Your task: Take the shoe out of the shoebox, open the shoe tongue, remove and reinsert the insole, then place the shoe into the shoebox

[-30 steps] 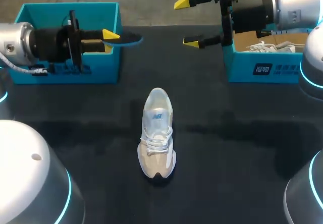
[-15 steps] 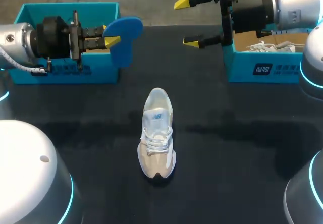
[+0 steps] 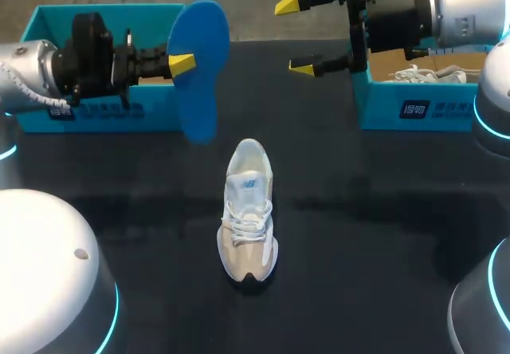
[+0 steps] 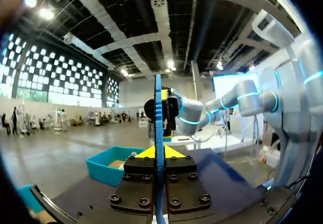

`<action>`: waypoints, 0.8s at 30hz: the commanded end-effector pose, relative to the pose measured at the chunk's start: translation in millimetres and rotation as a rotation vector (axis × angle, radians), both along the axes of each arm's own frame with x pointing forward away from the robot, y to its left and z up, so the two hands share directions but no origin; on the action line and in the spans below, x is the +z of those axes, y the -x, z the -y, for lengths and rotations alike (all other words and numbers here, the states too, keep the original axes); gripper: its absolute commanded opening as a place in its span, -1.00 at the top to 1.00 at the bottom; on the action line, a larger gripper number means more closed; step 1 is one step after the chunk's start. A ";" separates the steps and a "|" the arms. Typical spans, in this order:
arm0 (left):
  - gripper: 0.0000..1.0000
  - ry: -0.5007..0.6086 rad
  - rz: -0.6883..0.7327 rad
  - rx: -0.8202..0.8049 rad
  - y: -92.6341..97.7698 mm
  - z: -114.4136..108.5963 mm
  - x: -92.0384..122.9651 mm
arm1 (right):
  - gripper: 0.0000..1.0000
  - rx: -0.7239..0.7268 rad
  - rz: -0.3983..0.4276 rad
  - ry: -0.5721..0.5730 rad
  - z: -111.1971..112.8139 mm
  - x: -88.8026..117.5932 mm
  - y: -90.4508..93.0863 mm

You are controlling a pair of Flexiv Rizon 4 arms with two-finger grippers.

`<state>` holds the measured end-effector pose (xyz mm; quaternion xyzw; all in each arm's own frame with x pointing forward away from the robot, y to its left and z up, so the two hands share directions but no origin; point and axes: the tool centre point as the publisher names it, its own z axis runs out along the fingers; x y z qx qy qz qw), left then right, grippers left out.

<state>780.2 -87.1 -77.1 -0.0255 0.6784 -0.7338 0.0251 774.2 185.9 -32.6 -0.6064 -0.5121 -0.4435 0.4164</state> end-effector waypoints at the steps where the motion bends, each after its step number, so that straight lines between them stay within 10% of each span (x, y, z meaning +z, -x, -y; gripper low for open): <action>1: 1.00 0.089 -0.383 -0.081 -6.9 -0.6 -2.9 | -1.00 -0.001 -0.001 0.002 -2.5 -0.2 -1.1; 24: 1.00 0.165 -1.199 -0.211 -4.9 1.1 -19.4 | -1.00 -0.001 -0.001 0.002 -2.5 -0.2 -1.1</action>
